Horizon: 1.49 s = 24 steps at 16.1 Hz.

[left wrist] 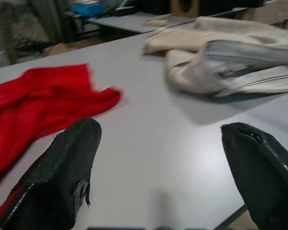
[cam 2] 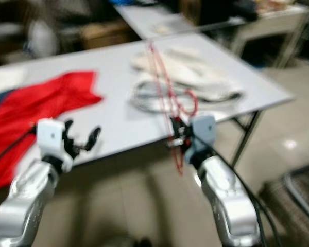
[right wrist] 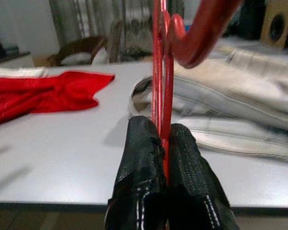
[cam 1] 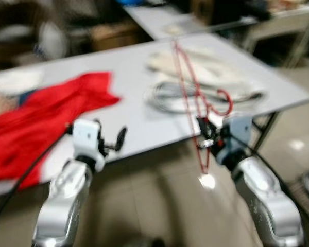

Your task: Hang hanger

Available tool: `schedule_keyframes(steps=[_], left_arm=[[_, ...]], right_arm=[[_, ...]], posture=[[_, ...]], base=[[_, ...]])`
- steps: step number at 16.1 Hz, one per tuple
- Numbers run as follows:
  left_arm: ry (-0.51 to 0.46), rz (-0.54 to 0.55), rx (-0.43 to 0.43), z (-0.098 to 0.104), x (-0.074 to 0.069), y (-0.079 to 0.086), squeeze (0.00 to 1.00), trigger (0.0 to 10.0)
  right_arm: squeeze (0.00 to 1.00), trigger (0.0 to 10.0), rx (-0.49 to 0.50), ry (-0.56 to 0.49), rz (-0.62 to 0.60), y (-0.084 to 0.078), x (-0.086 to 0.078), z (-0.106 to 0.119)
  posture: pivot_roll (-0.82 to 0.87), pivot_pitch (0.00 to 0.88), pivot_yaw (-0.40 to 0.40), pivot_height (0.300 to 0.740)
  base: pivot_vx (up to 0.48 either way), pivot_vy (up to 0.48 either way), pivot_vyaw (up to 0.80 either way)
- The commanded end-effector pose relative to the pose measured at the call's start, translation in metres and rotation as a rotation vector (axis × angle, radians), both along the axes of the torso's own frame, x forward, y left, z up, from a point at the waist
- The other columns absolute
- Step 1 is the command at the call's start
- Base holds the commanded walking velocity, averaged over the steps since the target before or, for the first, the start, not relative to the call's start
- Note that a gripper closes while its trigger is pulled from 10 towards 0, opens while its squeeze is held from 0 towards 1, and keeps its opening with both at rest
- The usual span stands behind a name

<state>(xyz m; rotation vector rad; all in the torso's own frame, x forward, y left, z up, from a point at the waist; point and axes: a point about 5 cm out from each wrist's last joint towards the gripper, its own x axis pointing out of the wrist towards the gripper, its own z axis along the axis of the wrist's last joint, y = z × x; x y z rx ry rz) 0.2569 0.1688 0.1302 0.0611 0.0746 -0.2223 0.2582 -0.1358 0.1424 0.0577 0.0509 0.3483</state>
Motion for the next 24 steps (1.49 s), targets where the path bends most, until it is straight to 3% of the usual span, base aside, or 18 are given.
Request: schedule_keyframes(steps=[1, 4, 6, 8, 11, 16, 20, 24], left_arm=[[-0.021, 0.005, 0.018, 0.006, 0.003, 0.003, 0.0, 10.0], [-0.019, 0.008, 0.013, 0.005, 0.004, 0.003, 0.0, 10.0], [-0.015, -0.012, 0.02, 0.004, 0.006, 0.001, 0.0, 10.0], [-0.033, 0.003, 0.014, 0.009, 0.011, 0.003, 0.0, 10.0], [-0.019, 0.019, 0.011, 0.004, 0.007, 0.007, 0.0, 10.0], [-0.033, 0.083, -0.017, 0.007, 0.007, 0.016, 0.0, 10.0], [-0.052, 0.127, 0.0, 0.014, 0.011, 0.031, 0.0, 10.0], [-0.036, 0.144, 0.01, 0.008, 0.008, 0.037, 0.0, 10.0]], right_arm=[[0.0, 10.0, 0.006, -0.027, -0.056, -0.004, 0.002, 0.007], [0.0, 10.0, 0.048, -0.003, -0.073, -0.011, -0.002, 0.009], [0.0, 10.0, 0.024, -0.043, -0.117, -0.013, -0.003, 0.013], [0.0, 10.0, -0.074, -0.092, -0.139, -0.014, -0.001, 0.018], [0.0, 10.0, -0.066, -0.116, -0.155, -0.017, -0.004, 0.02], [0.0, 10.0, -0.016, -0.072, -0.049, -0.006, -0.003, 0.02], [0.0, 10.0, 0.013, -0.053, -0.135, -0.014, 0.004, 0.016], [0.0, 10.0, -0.01, -0.025, -0.124, -0.016, 0.002, 0.01]], posture=[[-0.05, 0.0, 0.077, 0.74], [-0.06, 0.0, 0.098, 0.74], [-0.07, 0.0, 0.102, 0.74], [-0.07, 0.0, 0.086, 0.74], [-0.07, 0.0, 0.092, 0.74], [-0.07, 0.0, 0.067, 0.74], [-0.06, 0.0, 0.049, 0.74], [-0.06, 0.0, 0.074, 0.74]], base=[[0.0, 0.296, 0.0], [0.0, 0.299, 0.0], [0.0, 0.3, 0.0], [0.0, 0.304, 0.0], [0.0, 0.303, 0.0], [0.0, 0.302, 0.0], [0.0, 0.307, 0.0], [0.0, 0.326, 0.0]])
